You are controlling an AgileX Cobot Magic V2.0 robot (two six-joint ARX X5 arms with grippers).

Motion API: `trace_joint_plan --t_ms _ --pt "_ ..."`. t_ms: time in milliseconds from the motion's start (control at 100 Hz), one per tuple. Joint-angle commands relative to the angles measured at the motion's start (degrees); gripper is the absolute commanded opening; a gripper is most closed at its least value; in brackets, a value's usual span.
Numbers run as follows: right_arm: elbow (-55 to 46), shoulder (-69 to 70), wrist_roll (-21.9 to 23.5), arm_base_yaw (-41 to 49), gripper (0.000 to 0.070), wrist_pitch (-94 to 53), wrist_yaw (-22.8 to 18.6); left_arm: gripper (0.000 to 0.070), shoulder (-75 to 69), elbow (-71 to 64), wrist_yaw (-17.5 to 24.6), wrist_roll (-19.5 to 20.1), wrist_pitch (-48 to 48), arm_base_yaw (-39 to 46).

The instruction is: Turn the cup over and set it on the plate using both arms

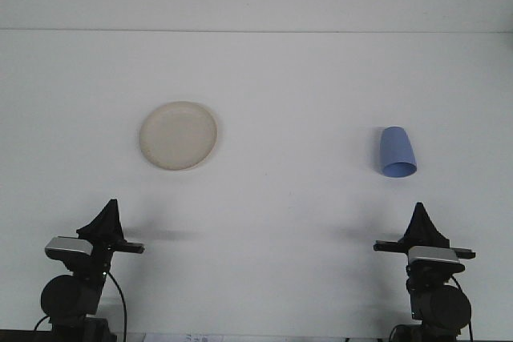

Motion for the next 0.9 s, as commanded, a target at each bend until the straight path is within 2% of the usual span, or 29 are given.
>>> trace_joint_plan --t_ms 0,300,440,530,590,610,640,720,750,840,890 --pt "-0.2 -0.2 0.8 0.0 0.0 0.4 -0.2 0.0012 0.0 -1.1 0.1 -0.4 0.6 0.0" --pt "1.5 0.0 1.3 0.0 0.0 -0.5 0.1 0.0012 0.0 -1.1 0.1 -0.4 0.6 0.0" --pt "7.3 3.7 3.7 0.0 0.0 -6.1 0.1 0.0012 0.0 -1.1 0.1 -0.4 0.6 0.0" --pt "12.5 9.7 6.5 0.0 0.0 -11.1 0.1 0.0012 0.0 -1.1 0.1 -0.4 0.6 0.0" --pt "16.5 14.8 6.5 0.0 0.0004 -14.7 -0.2 0.0012 0.0 -1.1 0.1 -0.4 0.6 0.0" --pt "17.9 16.6 6.4 0.0 0.0023 -15.6 -0.4 0.0012 0.0 -1.1 0.1 -0.4 0.6 0.0" --pt "19.8 19.3 6.1 0.0 0.0092 -16.8 -1.0 0.0012 0.0 -1.1 0.1 -0.4 0.6 0.0" --pt "24.2 26.1 4.5 0.0 0.0394 -17.3 -1.7 0.0012 0.0 -1.1 0.1 -0.4 0.6 0.0" --pt "25.5 28.5 4.3 0.0 0.0471 -16.8 -1.7 0.0012 0.0 -1.1 0.1 -0.4 0.6 0.0" --pt "27.7 34.8 4.4 0.0 0.0476 -14.9 -1.8 0.0012 0.0 -1.1 0.1 -0.4 0.6 0.0" --pt "27.7 37.7 4.2 0.0 0.0451 -13.0 -2.1 0.0012 0.0 -1.1 0.1 -0.4 0.6 0.0"
